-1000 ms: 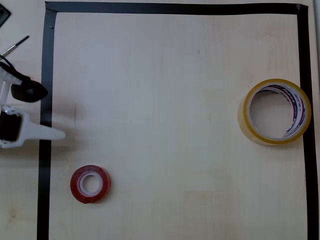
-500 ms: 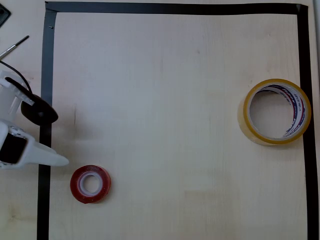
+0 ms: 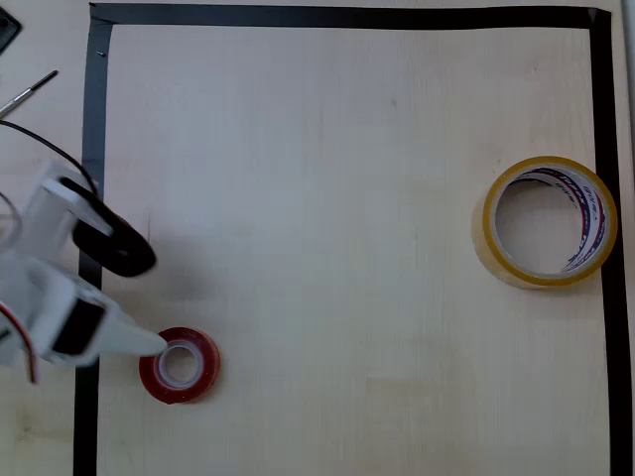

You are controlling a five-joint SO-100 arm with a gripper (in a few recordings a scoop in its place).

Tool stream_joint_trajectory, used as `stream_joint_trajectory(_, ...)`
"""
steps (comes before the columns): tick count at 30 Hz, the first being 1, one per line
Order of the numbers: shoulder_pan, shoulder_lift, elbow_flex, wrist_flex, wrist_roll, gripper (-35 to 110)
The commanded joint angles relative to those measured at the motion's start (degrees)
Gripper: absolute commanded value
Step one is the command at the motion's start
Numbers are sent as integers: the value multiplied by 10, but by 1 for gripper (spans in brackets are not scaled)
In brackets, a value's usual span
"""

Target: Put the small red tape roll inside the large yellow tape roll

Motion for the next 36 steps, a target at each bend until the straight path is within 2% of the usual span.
stream_joint_trajectory(1, 31, -77, -84, -21, 9, 16)
stream_joint_trajectory(8, 53, -171, -119, -40, 9, 16)
stream_joint_trajectory(23, 59, -252, -139, -40, 9, 17)
stream_joint_trajectory(27, 56, -260, -141, -40, 8, 11)
stream_joint_trajectory(30, 52, -274, -145, -40, 4, 0)
stream_joint_trajectory(36, 49, -277, -146, -43, 4, 0)
